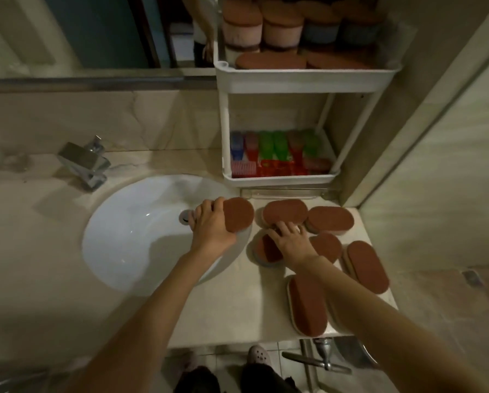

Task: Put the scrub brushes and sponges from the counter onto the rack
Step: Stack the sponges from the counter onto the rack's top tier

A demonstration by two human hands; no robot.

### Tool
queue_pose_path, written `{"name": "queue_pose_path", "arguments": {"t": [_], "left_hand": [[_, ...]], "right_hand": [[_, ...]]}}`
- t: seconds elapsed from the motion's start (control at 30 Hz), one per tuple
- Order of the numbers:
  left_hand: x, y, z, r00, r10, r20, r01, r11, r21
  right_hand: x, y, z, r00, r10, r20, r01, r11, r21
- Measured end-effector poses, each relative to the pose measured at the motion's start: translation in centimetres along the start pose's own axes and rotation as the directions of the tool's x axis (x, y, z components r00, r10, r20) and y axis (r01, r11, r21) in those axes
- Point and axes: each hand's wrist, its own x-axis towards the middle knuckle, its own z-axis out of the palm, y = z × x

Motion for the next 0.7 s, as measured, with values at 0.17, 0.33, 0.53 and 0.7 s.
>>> {"name": "queue_pose_path", "arguments": {"t": [0.17, 0.33, 0.53, 0.7], "left_hand": [[-1.6, 2.1, -1.6, 0.986, 0.0, -0.166, -0.005, 1.0, -0.025], [-2.2, 6.0, -5.3, 0.95, 0.1, -0.297, -0.125, 0.99, -0.068], [-1.0, 11.5, -12.0, 0.839, 0.243, -0.486, -0.301, 0.953, -0.043], [2.1, 14.4, -16.3, 0.743, 0.322, -0.587, -0.366, 0.929, 0.045]], "right_hand": [[-2.6, 1.1, -2.4, 0.973, 0.001, -0.229, 0.051, 0.974, 0.22], [-5.7, 2.8, -7.4, 0.834, 0.117, -0.539, 0.094, 0.933, 0.348], [-6.7, 5.1, -14.9, 0.599, 0.274, -0.753, 0.036, 0.93, 0.367], [-6.0, 8.0, -21.2, 0.523, 0.346, -0.779, 0.006, 0.912, 0.409]]}}
